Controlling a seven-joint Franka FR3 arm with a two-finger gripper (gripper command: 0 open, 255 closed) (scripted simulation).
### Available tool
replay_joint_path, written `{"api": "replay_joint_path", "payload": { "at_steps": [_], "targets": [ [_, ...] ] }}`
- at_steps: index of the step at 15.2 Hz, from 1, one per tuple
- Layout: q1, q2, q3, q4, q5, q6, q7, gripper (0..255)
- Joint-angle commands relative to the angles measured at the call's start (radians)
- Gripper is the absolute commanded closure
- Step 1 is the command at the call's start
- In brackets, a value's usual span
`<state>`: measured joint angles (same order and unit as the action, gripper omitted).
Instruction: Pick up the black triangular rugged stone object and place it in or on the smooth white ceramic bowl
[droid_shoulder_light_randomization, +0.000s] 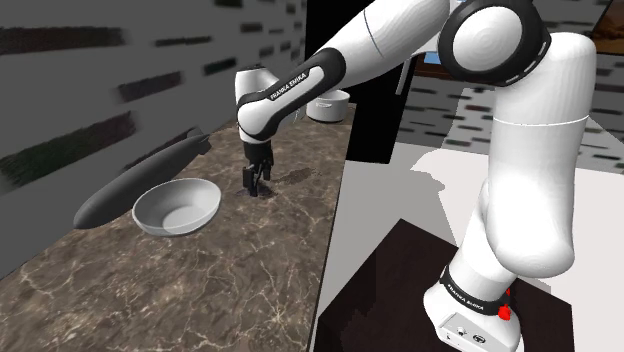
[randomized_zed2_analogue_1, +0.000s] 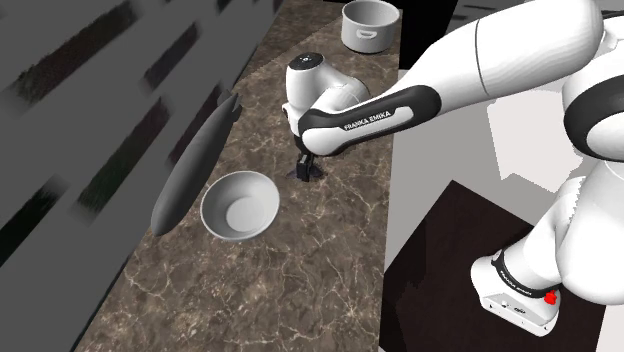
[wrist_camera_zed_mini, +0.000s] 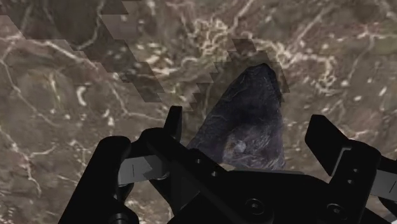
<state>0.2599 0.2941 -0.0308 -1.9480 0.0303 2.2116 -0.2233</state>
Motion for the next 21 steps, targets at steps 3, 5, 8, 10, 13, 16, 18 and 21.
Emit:
{"api": "replay_joint_path", "payload": {
  "at_steps": [3,5,8,10,13,16,18,21],
  "targets": [
    [0.000,0.009,0.000,-0.002,0.001,0.012,0.000,0],
    [0.000,0.009,0.000,-0.002,0.001,0.012,0.000,0],
    [0.000,0.009,0.000,-0.002,0.001,0.012,0.000,0],
    [0.000,0.009,0.000,-0.002,0.001,0.012,0.000,255],
    [0.000,0.009,0.000,-0.002,0.001,0.012,0.000,255],
    [0.000,0.009,0.000,-0.002,0.001,0.012,0.000,255],
    [0.000,0.009,0.000,-0.002,0.001,0.012,0.000,255],
    [0.000,-0.012,0.000,0.011,-0.001,-0.023,0.002,255]
  ]
}}
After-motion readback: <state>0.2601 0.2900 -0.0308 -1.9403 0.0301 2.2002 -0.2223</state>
